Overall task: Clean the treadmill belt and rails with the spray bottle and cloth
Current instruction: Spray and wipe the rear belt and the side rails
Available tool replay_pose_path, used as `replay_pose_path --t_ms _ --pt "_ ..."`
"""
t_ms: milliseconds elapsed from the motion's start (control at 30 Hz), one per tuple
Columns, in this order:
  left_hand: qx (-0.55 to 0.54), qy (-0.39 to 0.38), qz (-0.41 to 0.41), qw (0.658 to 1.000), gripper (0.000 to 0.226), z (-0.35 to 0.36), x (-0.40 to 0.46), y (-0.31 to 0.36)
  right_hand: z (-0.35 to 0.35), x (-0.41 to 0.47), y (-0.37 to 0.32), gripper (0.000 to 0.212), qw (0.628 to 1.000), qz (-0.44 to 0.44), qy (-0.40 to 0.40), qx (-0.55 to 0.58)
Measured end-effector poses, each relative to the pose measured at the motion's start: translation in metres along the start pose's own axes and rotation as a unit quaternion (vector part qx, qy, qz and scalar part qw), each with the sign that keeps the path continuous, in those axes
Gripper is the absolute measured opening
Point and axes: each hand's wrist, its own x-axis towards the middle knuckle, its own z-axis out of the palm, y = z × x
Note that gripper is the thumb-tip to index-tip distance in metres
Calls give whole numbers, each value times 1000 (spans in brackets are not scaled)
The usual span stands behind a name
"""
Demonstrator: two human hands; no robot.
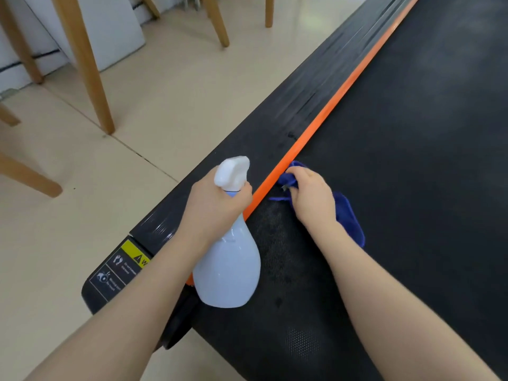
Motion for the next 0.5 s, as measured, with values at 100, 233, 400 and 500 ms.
replay_pose_path --t_ms 100,233,400,500 --pt "-5 -19 32 999 18 2 -6 0 0 -54 -24 20 993 -98 -52 30" --pt "-6 -42 61 997 21 6 -12 -1 -4 -61 -16 24 973 -210 -91 -6" --pt "-20 -15 91 996 28 1 -18 -8 -4 -13 -10 17 1000 12 -8 9" --pt "-21 -20 94 995 36 -2 -21 -9 0 -63 -32 28 986 -151 -54 35"
